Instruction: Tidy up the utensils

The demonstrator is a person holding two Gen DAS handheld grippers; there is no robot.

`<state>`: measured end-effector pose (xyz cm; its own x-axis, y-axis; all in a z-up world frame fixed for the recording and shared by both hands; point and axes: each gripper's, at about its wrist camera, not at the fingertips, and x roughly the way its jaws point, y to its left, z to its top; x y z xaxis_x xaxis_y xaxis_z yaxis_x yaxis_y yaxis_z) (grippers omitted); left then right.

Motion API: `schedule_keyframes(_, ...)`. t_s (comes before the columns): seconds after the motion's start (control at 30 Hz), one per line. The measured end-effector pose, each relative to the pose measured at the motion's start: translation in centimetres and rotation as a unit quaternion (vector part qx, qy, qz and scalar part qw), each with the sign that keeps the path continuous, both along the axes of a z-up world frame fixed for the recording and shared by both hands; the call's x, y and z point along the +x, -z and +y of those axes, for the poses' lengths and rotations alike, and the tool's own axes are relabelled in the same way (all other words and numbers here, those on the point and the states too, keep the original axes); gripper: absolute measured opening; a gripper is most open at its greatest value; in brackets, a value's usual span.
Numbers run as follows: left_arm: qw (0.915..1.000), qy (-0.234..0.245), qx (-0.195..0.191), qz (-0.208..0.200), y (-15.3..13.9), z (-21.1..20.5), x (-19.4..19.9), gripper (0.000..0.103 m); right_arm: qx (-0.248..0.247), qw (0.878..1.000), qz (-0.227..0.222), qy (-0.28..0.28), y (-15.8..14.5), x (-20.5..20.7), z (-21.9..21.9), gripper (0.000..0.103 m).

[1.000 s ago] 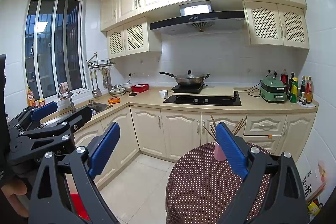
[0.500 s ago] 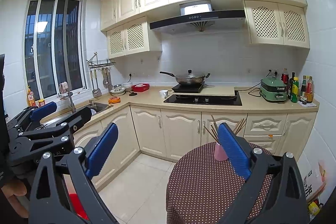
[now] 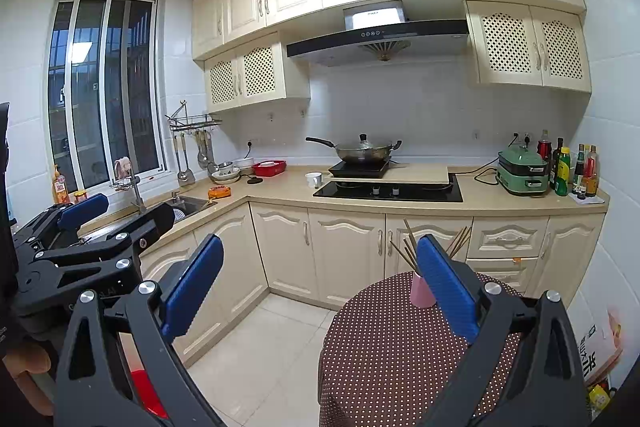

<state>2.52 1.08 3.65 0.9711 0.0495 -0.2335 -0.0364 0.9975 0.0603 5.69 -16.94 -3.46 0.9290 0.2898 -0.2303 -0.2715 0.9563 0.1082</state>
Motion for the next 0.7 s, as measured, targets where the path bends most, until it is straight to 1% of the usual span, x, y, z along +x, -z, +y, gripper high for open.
schedule_keyframes(0.7,1.0000,0.000,0.002,0.000,-0.20,0.21,0.12,0.097,-0.001,1.000,0.002,0.000,0.08,0.00,0.21,0.094)
